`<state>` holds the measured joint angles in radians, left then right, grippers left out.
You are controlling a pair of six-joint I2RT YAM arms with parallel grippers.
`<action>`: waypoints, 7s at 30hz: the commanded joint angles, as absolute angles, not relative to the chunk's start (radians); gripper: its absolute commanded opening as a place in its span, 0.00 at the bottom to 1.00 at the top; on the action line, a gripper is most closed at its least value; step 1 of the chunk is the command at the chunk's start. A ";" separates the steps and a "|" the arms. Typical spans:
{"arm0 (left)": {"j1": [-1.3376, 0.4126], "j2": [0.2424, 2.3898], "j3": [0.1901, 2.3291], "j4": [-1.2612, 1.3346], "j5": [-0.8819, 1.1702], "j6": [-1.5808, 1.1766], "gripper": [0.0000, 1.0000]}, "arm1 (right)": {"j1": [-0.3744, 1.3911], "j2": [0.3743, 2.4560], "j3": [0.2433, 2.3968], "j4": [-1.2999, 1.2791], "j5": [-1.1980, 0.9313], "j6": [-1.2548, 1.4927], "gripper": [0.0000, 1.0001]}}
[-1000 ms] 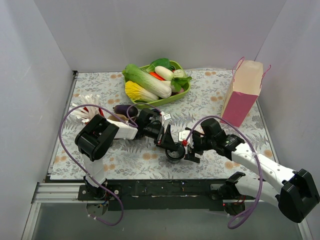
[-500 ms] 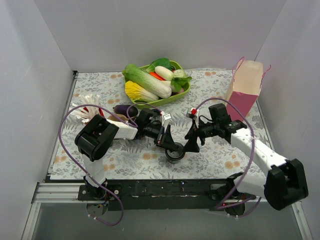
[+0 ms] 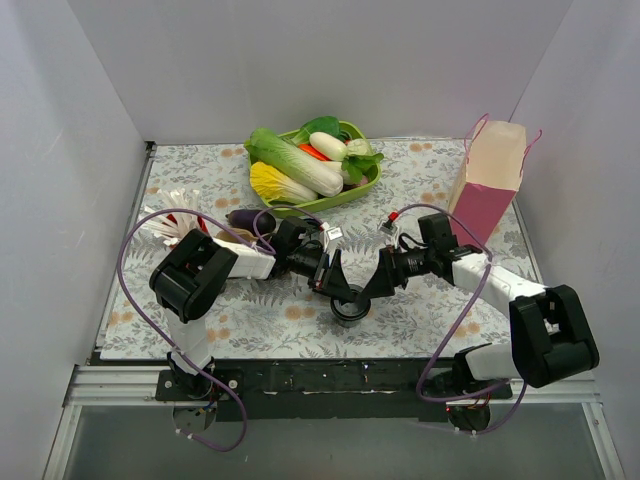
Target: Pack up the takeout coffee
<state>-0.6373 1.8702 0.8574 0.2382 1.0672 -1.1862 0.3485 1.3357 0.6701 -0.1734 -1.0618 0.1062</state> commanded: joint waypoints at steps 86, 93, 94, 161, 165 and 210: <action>-0.571 2.191 0.682 1.070 1.181 -1.545 0.98 | 0.334 1.766 0.587 0.273 -1.069 0.394 0.57; -0.571 2.025 0.770 0.885 1.174 -1.453 0.98 | 0.336 1.723 0.718 0.002 -1.078 0.095 0.57; -0.571 2.013 0.782 0.862 1.173 -1.431 0.98 | 0.336 1.718 0.722 -0.030 -1.080 0.071 0.57; -0.353 1.595 1.187 -1.379 0.638 -0.270 0.80 | 0.330 1.189 0.896 -0.388 -0.768 -0.468 0.74; -0.353 1.658 1.236 -1.374 0.687 -0.244 0.80 | 0.339 1.210 0.874 -0.373 -0.776 -0.483 0.74; -0.385 1.670 1.292 -1.368 0.696 -0.146 0.70 | 0.871 1.430 0.661 -0.289 -0.531 -1.396 0.55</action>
